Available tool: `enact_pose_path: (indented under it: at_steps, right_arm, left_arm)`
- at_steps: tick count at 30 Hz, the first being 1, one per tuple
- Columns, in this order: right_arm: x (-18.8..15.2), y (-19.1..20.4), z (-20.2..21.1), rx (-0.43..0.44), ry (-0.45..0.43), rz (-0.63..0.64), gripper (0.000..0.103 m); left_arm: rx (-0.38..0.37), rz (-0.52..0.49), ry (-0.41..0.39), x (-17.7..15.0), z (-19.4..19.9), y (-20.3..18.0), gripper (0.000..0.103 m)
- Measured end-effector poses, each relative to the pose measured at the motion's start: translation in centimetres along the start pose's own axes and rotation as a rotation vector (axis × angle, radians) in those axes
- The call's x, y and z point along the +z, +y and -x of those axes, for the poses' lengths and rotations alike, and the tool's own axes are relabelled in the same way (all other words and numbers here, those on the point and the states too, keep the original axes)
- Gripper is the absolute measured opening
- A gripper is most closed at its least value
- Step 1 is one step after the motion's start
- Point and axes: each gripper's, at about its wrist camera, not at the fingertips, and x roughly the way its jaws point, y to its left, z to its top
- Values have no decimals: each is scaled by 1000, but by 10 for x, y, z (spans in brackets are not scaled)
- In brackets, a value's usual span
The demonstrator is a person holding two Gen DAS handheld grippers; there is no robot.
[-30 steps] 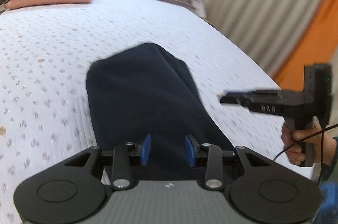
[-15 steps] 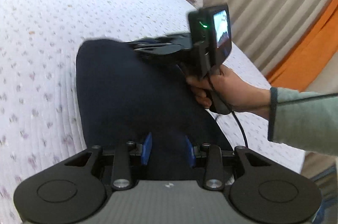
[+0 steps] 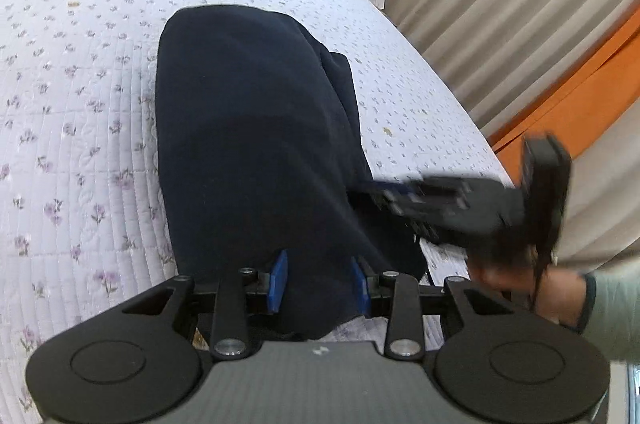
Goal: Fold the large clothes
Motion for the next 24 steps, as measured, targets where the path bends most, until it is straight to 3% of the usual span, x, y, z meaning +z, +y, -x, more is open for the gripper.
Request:
enact_pose_path:
  at_steps: [3,5,6,7,8,10,12,14,16,24]
  right_arm:
    - [-24,-6,20,-24,87,-33,20]
    - [-39,-15,39,-12,117,-84,28]
    - [-41,-16,50,-18,132,-99,34]
    - [-41,-18,56,-31,142,-117,49]
    - [-38,-22,62,-44,135,-144,57]
    - [-26,-36,73,-44,78,-215,79]
    - [-13,-49,74,-1,22,-303,83]
    - [-2,-59,63,73,9,-393,85]
    - [3,-62,51,95,15,-447,85]
    - [14,-56,17,123,6,-427,86]
  left_arm:
    - [3,8,-8,-2,10,-3,37]
    - [15,18,-30,0,20,-3,38]
    - [24,23,-45,2,25,-3,39]
    - [31,35,-65,4,31,-1,43]
    - [33,53,-86,6,36,1,47]
    - [55,96,-126,12,42,8,72]
    - [94,131,-163,20,43,15,81]
    - [117,164,-167,29,38,22,81]
    - [110,178,-177,36,33,27,83]
    - [109,175,-137,48,0,39,83]
